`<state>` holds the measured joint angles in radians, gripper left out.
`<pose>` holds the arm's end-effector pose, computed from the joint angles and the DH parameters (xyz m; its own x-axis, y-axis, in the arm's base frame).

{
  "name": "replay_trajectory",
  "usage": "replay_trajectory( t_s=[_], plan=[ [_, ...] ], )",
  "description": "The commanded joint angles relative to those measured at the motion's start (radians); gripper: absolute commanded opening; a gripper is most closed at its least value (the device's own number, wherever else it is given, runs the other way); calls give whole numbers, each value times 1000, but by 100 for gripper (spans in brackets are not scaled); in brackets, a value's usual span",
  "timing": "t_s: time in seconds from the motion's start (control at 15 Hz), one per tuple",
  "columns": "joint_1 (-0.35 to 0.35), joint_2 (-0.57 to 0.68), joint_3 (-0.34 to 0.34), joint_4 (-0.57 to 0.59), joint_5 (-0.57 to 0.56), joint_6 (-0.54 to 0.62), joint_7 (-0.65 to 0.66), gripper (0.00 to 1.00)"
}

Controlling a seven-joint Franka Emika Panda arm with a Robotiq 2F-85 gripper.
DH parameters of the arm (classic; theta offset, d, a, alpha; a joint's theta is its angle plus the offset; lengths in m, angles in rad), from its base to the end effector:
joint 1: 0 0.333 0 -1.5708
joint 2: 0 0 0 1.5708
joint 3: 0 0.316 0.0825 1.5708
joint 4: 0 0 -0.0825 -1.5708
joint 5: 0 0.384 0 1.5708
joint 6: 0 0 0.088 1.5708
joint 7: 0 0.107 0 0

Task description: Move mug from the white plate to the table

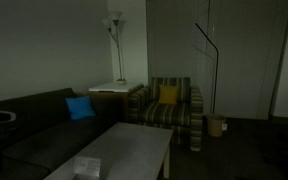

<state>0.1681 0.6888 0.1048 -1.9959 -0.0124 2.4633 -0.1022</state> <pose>0.5494 0.1562 0.0947 0.9090 0.3610 -0.2085 0.3514 -0.9326 -0.0827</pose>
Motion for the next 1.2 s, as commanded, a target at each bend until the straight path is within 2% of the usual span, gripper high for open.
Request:
replay_trajectory(
  t_s=[0.0, 0.4, 0.67, 0.93, 1.13],
  plan=[
    [44, 37, -22, -13, -105, 87, 1, 100],
    [64, 159, -84, 87, -255, 133, -4, 100],
    [30, 268, -98, 213, -260, 143, -22, 100],
    [-39, 383, -52, 353, -210, 126, -76, 100],
    [-105, 453, 11, 433, -164, 85, -150, 100]
  ],
)
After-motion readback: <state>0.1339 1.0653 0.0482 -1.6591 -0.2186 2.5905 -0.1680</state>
